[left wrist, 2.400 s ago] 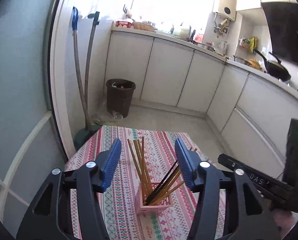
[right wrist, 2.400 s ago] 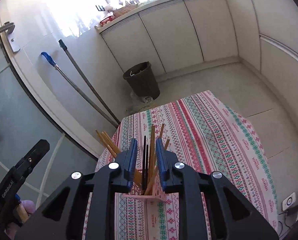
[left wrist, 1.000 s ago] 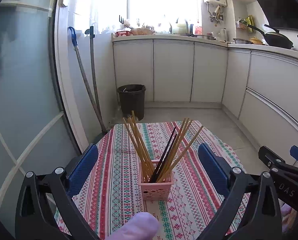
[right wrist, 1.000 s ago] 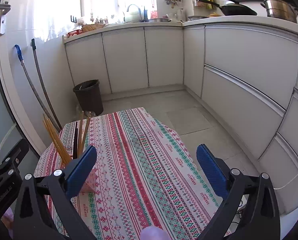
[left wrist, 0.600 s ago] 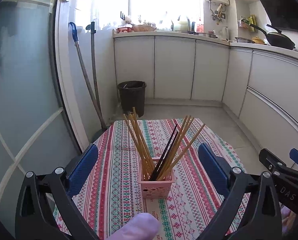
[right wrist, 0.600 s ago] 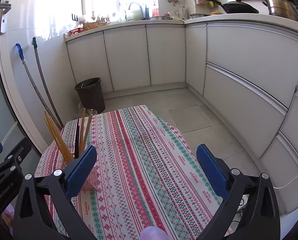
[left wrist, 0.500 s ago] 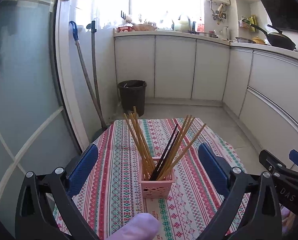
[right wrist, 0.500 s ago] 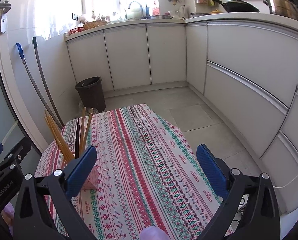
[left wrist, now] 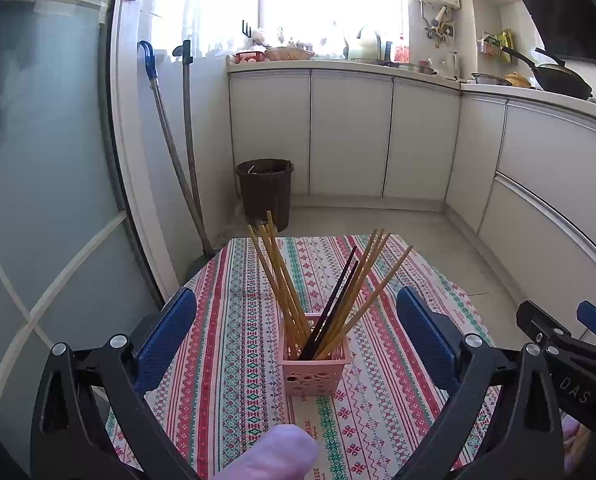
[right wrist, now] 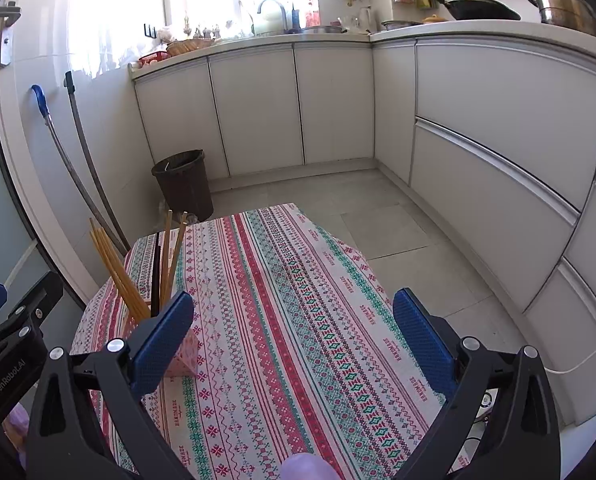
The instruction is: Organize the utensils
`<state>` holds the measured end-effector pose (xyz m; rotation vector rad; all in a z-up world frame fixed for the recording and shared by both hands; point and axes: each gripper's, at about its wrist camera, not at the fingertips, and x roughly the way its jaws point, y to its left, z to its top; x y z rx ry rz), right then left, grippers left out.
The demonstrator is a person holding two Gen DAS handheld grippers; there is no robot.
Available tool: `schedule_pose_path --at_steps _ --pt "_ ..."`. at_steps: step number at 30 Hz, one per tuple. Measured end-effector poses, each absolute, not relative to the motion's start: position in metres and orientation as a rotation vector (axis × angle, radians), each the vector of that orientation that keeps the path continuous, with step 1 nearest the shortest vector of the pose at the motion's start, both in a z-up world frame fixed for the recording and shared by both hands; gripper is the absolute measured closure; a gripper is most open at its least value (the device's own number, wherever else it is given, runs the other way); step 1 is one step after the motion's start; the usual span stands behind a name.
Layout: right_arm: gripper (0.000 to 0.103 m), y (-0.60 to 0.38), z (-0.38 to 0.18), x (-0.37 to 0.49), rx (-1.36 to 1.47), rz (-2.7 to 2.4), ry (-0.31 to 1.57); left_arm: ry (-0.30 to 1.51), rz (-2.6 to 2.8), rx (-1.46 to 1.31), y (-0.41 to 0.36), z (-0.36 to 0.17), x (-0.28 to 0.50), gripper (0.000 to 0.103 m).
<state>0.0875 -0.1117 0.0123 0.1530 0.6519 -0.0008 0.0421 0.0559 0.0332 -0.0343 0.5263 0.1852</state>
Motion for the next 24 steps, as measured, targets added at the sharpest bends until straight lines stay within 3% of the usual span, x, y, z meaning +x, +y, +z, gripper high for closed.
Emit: schedule_pose_path --at_steps 24 --pt "0.006 -0.1108 0.0092 0.0889 0.158 0.002 0.665 0.532 0.187 -0.036 0.0569 0.0305 0.0425 0.007"
